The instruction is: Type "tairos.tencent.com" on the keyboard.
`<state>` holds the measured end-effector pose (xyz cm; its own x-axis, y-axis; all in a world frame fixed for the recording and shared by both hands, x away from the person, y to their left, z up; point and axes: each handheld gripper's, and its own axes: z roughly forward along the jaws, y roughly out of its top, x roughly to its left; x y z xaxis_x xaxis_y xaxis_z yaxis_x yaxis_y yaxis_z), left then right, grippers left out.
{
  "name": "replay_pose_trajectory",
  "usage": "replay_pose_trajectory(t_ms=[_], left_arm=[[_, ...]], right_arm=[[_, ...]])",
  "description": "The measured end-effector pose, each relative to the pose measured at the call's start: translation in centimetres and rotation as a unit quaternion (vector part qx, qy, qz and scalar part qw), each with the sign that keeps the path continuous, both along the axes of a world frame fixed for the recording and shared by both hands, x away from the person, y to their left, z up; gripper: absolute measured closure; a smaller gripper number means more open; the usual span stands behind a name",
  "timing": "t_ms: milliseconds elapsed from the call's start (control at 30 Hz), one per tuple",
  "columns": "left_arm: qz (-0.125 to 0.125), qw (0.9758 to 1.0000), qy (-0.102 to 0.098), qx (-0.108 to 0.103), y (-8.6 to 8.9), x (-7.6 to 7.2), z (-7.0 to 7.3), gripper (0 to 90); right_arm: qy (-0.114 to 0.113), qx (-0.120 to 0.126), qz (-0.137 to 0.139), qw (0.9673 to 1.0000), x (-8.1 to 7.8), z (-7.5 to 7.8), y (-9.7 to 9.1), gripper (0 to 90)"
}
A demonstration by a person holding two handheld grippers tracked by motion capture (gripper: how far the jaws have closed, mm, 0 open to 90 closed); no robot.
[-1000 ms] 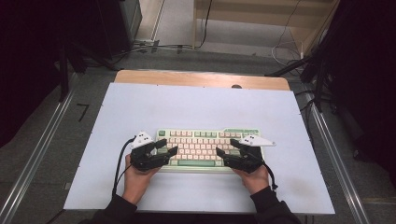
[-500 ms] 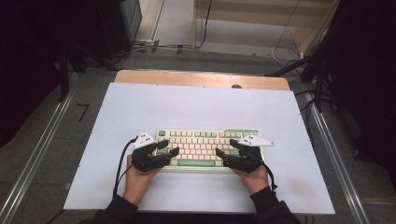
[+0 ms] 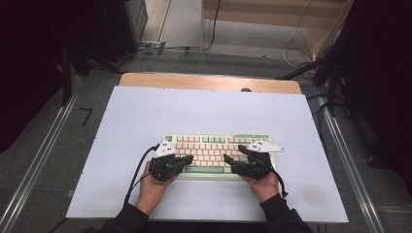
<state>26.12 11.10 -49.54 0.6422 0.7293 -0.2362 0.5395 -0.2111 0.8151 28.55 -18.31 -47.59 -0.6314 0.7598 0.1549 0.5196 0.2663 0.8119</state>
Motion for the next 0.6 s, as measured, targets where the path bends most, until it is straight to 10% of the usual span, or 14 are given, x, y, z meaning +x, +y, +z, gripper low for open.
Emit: replay_pose_trajectory(t_ms=[500, 600], left_arm=[[-0.003, 0.9996, 0.024, 0.016, -0.78, 0.69, -0.41, 90.0], [-0.007, 0.9997, 0.019, -0.016, -0.4, 0.49, 0.15, 77.9]], right_arm=[[0.002, -0.002, 0.002, 1.0, 0.05, -0.09, 0.13, 29.3], [0.003, 0.0, 0.001, 1.0, -0.01, -0.04, 0.09, 29.3]])
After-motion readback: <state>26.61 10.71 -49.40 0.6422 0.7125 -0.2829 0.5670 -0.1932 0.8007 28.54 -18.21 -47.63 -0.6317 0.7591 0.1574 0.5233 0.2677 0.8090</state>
